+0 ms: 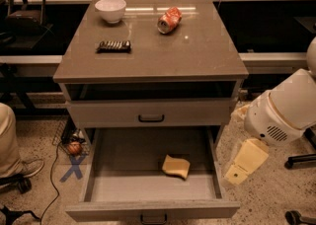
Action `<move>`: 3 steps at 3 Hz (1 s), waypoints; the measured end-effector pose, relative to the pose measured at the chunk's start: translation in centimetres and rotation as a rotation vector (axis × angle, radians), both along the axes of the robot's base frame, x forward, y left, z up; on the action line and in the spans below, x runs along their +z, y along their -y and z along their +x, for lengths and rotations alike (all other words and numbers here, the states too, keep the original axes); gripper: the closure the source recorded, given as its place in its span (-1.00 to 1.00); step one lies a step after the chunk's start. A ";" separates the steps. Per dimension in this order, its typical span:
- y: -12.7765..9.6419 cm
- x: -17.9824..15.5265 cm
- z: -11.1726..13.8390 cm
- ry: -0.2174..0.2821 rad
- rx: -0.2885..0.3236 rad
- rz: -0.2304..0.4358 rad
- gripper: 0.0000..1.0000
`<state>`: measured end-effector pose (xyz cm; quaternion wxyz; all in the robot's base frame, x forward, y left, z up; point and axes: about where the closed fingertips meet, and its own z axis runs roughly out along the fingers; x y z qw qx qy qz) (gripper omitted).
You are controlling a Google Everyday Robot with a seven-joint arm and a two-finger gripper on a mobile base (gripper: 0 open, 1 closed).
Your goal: Pick sponge from middle drawer and place on counter
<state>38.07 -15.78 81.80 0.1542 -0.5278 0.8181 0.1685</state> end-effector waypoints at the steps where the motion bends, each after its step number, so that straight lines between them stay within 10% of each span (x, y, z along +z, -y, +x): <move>1: 0.5 -2.2 0.8 0.012 -0.043 -0.043 -1.00; 3: 4.1 -13.9 4.8 0.053 -0.144 -0.090 -1.00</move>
Offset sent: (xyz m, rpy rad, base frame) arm 0.0648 -0.0532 -0.1655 -0.1576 -0.0947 -0.2022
